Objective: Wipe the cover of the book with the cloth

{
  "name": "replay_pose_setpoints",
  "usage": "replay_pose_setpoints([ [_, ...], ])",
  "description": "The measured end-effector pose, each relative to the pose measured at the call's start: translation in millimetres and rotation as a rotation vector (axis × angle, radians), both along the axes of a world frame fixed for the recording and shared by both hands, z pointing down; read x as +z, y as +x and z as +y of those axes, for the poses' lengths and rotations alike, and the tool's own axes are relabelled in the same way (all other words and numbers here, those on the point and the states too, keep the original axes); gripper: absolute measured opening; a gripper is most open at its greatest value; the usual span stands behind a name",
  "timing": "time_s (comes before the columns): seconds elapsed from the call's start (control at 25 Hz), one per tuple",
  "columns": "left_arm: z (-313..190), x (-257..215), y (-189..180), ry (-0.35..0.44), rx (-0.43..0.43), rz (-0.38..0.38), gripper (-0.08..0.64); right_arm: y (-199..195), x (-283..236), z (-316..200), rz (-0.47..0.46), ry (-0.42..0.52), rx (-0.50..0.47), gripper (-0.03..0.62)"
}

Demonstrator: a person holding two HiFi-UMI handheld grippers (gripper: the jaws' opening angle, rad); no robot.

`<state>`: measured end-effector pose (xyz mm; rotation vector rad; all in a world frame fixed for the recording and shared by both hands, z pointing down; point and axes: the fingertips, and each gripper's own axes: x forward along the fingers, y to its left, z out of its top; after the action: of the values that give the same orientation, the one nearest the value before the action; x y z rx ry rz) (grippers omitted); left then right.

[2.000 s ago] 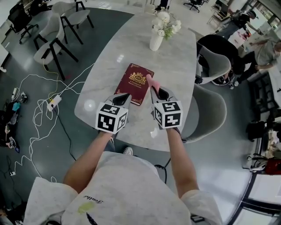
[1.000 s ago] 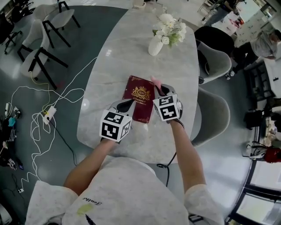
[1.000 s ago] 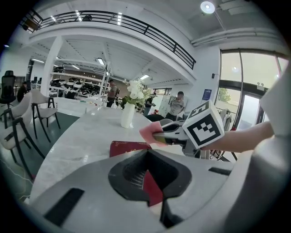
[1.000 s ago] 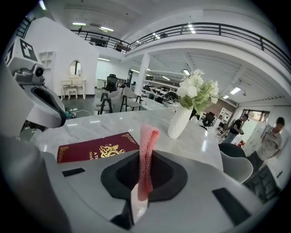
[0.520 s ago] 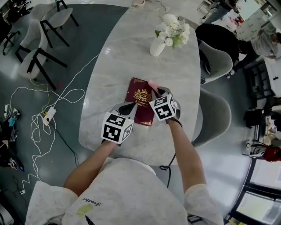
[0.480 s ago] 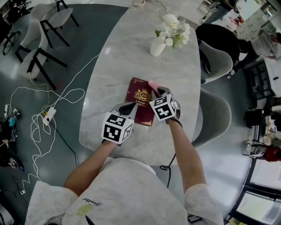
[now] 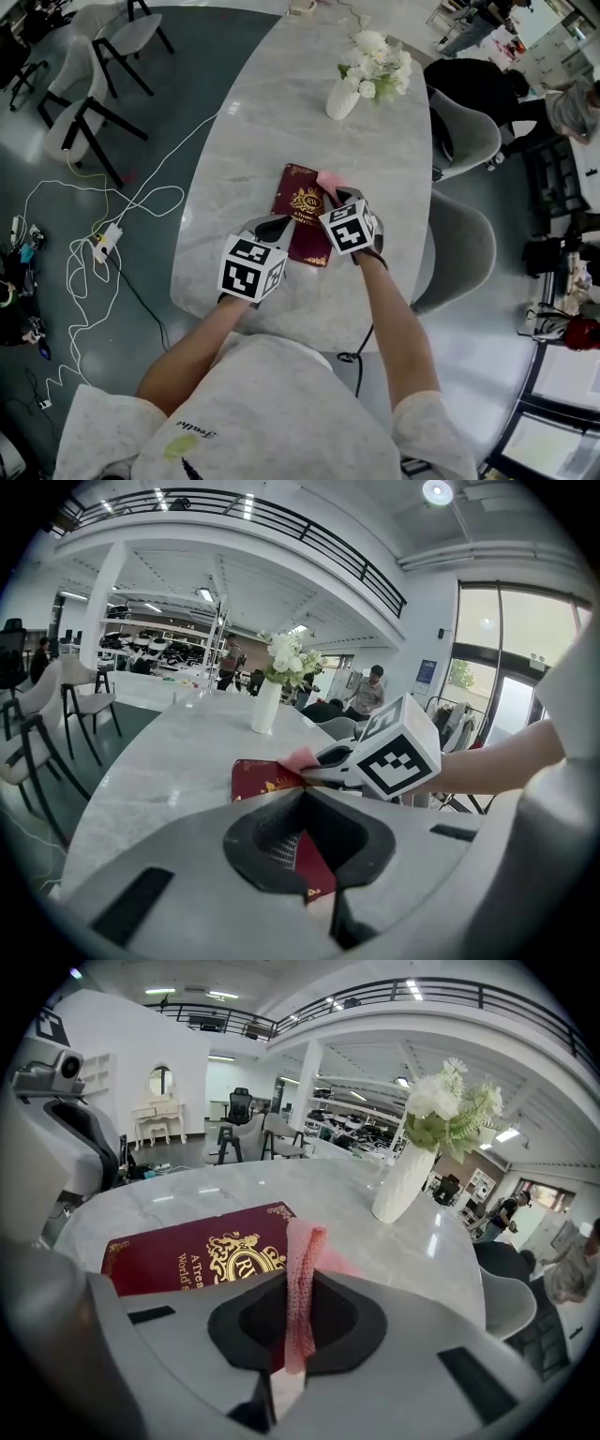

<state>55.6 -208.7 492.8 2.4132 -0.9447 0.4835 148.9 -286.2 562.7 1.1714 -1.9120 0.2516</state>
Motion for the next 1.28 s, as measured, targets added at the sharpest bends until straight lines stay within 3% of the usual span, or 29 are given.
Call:
replay_pose_setpoints([
  [1.28, 22, -1, -2, 0.014, -0.039, -0.038, 0.006, -12, 4, 27, -0.03, -0.011, -0.069, 0.018],
])
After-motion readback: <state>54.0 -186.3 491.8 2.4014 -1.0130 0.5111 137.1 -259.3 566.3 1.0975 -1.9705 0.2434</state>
